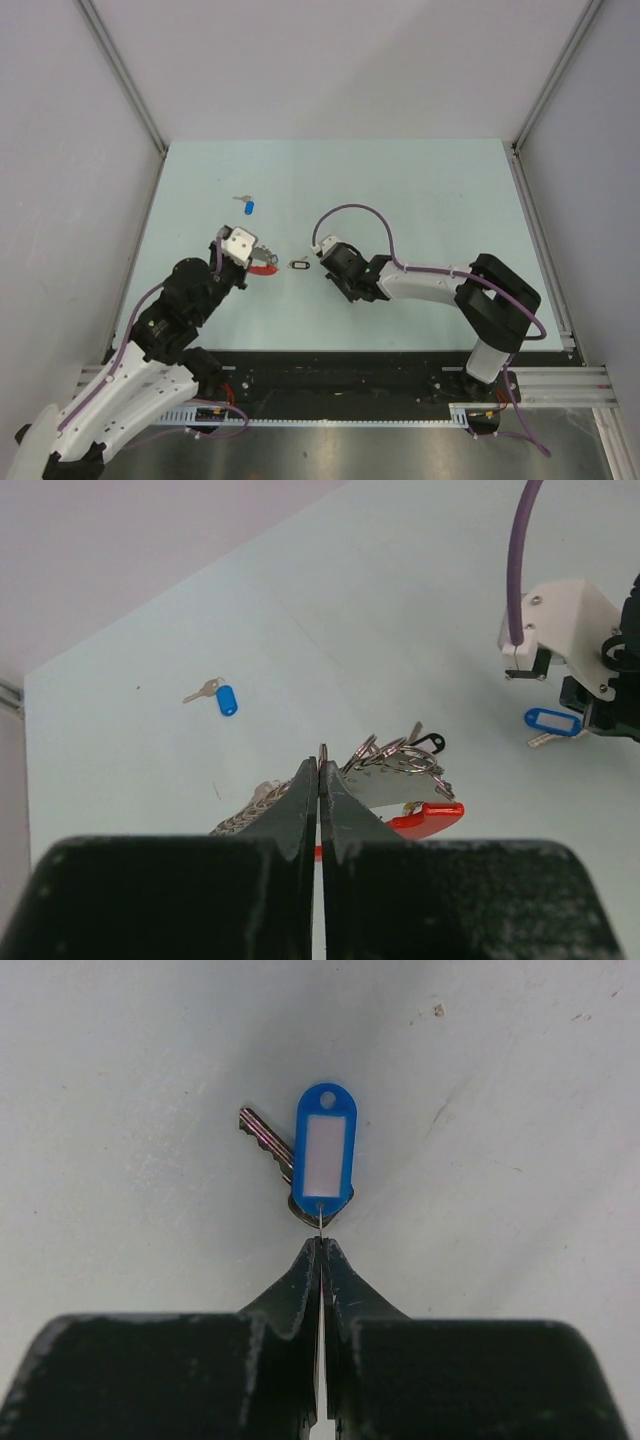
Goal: Put the keys on the keyring
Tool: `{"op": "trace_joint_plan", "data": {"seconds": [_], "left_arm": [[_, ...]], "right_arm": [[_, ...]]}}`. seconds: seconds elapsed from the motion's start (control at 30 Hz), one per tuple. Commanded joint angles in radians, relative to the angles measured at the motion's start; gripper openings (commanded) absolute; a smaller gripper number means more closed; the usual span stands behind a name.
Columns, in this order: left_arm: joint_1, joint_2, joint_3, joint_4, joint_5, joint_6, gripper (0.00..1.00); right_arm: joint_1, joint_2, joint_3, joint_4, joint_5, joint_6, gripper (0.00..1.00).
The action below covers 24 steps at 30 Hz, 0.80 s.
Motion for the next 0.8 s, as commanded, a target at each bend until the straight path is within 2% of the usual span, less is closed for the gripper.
{"op": "trace_joint_plan", "data": {"seconds": [0.0,0.07,0.23,0.37,0.57,0.67,0.77], "left_arm": [[0.006,0.013,0.016,0.041,0.172,0.016,0.00],[0.006,0.030,0.016,0.047,0.223,0.025,0.00],[0.006,0.080,0.029,0.035,0.488,0.062,0.00],[0.003,0.100,0.027,0.040,0.585,0.088,0.00],[0.003,0.169,0.055,0.032,0.718,0.137,0.00],[-0.009,0.234,0.097,0.007,0.758,0.174,0.00],[-0.024,0.315,0.165,-0.036,0.760,0.218,0.01]], "right_arm": [[0.016,-0.091,0.031,0.007,0.054,-0.062,0.00],[0.014,-0.116,0.017,0.022,0.063,-0.088,0.00],[0.014,-0.274,-0.032,0.070,0.059,-0.164,0.00],[0.007,-0.422,-0.123,0.155,0.031,-0.223,0.00],[-0.018,-0.642,-0.228,0.261,-0.087,-0.306,0.00],[-0.050,-0.732,-0.277,0.315,-0.258,-0.333,0.00],[-0.078,-0.785,-0.317,0.376,-0.368,-0.350,0.00]]}}
